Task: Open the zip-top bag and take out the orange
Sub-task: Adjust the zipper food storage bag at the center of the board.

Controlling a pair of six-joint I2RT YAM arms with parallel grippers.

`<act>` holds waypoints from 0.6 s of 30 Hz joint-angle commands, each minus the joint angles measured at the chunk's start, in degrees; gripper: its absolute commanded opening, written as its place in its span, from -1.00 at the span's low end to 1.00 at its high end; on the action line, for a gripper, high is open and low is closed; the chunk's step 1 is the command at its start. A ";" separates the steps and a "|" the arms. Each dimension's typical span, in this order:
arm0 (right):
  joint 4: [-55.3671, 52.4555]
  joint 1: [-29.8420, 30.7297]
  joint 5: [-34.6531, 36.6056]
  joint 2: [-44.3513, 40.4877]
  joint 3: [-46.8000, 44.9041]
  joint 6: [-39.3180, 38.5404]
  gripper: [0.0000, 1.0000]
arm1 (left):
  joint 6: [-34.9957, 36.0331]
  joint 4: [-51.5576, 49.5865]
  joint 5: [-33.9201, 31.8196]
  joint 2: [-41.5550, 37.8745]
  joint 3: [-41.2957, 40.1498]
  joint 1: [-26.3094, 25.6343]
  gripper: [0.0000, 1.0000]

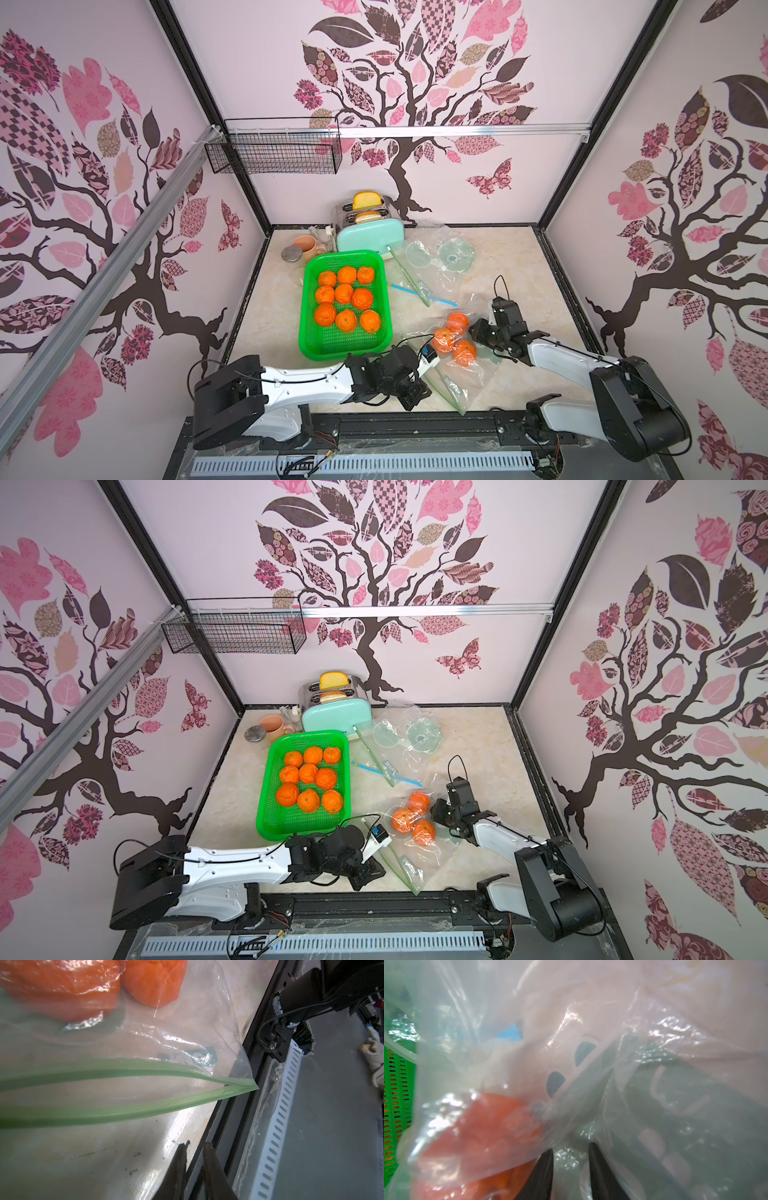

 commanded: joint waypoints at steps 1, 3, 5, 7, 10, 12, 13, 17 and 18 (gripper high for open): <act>-2.45 -0.19 0.62 0.37 -0.75 0.11 -0.35 | 0.21 5.48 -2.68 2.69 2.62 -0.16 -0.66; -2.52 -0.17 0.62 0.33 -0.75 0.12 -0.35 | 0.39 7.16 -4.85 4.14 3.34 -0.15 -0.66; -2.52 -0.17 0.60 0.33 -0.79 0.12 -0.35 | 0.78 7.66 -6.28 5.74 4.67 -0.11 -0.66; -2.52 -0.18 0.54 0.31 -0.83 0.12 -0.35 | 1.19 8.84 -7.47 7.41 5.46 -0.09 -0.66; -2.52 -0.22 0.49 0.24 -0.83 0.12 -0.35 | 1.86 7.87 -10.80 10.66 7.05 -0.09 -0.65; -2.52 -0.23 0.54 0.12 -0.92 0.11 -0.35 | 2.13 6.16 -12.48 12.77 8.21 -0.09 -0.65; -2.52 -0.25 0.62 0.07 -0.91 0.12 -0.35 | 2.02 5.81 -13.38 13.70 8.57 -0.09 -0.65; -2.45 -0.22 0.62 0.06 -0.90 0.12 -0.35 | 1.54 7.74 -14.78 16.15 7.53 -0.09 -0.45; -2.43 -0.17 0.62 0.10 -0.88 0.11 -0.35 | 1.41 7.89 -15.28 17.01 7.64 -0.08 -0.40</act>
